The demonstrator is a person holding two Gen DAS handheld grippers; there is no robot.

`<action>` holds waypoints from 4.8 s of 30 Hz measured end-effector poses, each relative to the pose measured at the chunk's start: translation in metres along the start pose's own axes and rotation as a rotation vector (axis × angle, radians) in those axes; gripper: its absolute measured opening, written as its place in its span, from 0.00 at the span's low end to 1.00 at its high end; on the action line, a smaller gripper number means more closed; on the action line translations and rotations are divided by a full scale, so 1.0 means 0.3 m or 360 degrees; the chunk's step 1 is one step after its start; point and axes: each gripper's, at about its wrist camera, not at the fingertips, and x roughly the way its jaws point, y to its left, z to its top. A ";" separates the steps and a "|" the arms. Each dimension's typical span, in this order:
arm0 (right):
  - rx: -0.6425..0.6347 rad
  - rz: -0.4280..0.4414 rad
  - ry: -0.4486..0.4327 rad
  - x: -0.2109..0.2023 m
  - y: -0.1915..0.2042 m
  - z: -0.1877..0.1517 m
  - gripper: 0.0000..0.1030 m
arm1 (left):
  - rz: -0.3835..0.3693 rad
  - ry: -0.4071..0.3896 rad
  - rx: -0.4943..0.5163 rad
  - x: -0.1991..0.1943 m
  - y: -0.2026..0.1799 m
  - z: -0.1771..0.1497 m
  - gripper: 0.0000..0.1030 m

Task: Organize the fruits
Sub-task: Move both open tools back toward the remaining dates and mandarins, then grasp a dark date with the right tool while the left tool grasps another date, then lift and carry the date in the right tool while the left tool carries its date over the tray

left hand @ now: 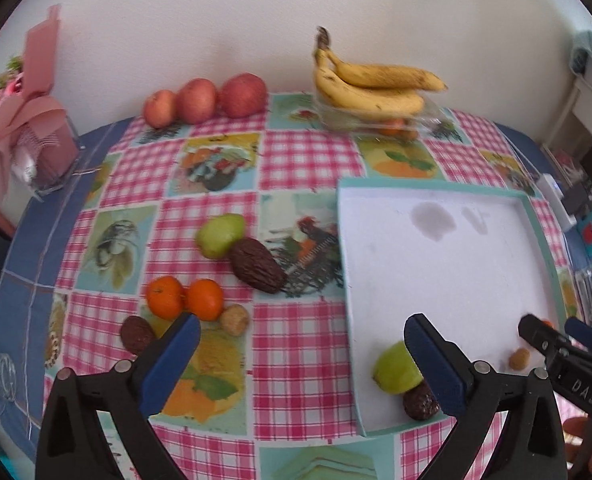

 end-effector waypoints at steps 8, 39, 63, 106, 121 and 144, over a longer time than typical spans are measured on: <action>-0.0004 0.0062 -0.0011 0.012 0.041 0.021 0.87 | 0.0240 0.0013 -0.0132 -0.022 0.067 0.017 1.00; -0.0313 0.0276 0.0006 0.034 0.370 0.161 0.87 | 0.0303 0.0008 -0.0528 -0.013 0.406 0.005 1.00; -0.0560 0.0568 0.0108 0.195 0.689 0.094 0.59 | 0.0093 0.0248 -0.0849 0.131 0.615 -0.087 0.87; -0.0599 0.0659 0.0085 0.219 0.737 0.087 0.32 | 0.0008 0.0261 -0.0894 0.164 0.600 -0.090 0.37; -0.0515 0.0636 -0.0087 0.040 0.624 0.188 0.32 | -0.0020 0.0071 -0.0889 0.012 0.572 -0.033 0.37; -0.0095 0.0359 -0.0356 -0.126 0.020 0.367 0.32 | -0.0102 -0.0003 -0.0266 -0.107 0.030 0.183 0.37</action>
